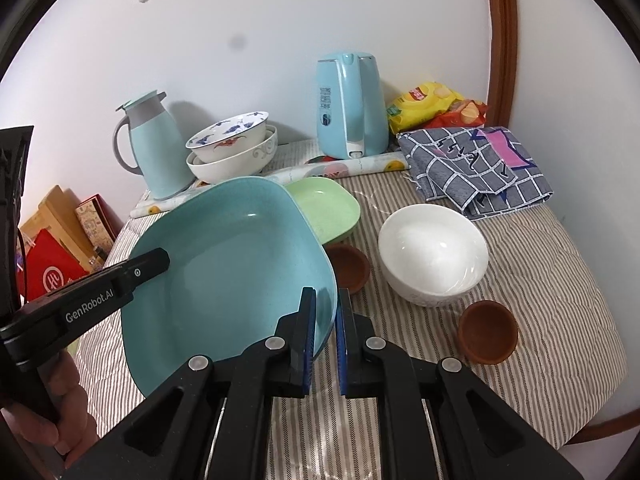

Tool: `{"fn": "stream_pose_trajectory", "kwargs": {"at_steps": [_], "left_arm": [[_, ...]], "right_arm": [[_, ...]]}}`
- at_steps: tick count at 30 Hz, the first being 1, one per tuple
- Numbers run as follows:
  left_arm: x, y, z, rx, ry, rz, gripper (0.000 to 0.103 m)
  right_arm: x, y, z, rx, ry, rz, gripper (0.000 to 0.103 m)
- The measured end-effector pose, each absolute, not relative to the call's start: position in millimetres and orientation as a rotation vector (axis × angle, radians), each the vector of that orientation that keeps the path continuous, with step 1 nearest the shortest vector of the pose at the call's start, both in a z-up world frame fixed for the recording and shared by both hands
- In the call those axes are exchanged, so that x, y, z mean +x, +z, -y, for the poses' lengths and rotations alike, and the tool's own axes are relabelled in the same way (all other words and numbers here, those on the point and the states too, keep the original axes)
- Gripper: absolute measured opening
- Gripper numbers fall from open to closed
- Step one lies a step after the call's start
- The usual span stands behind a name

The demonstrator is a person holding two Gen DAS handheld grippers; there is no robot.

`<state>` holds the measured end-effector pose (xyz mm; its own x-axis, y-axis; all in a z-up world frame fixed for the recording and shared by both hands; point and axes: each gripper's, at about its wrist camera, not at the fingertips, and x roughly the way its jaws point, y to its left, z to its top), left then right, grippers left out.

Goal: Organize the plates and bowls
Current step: 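Lift the teal plate with both grippers and carry it over the pink plate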

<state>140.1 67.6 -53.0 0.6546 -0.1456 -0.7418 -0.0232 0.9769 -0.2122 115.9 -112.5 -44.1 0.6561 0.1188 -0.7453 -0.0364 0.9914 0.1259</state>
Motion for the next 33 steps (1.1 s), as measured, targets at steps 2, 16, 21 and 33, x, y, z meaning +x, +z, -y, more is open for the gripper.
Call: {"fn": "stream_pose_trajectory", "kwargs": {"at_steps": [2, 16, 21, 33], "left_arm": [[137, -55, -71, -0.209, -0.060, -0.860, 0.012], [131, -72, -101, -0.213, 0.004, -0.887, 0.011], [133, -81, -106, -0.221, 0.010, -0.902, 0.011], [143, -113, -125, -0.268, 0.038, -0.957, 0.011]], "right_arm": [[114, -46, 110, 0.117, 0.097, -0.852, 0.009], [114, -71, 82, 0.122, 0.157, -0.888, 0.009], [118, -79, 76, 0.107, 0.162, -0.908, 0.009], [134, -104, 58, 0.065, 0.175, -0.972, 0.009]]}}
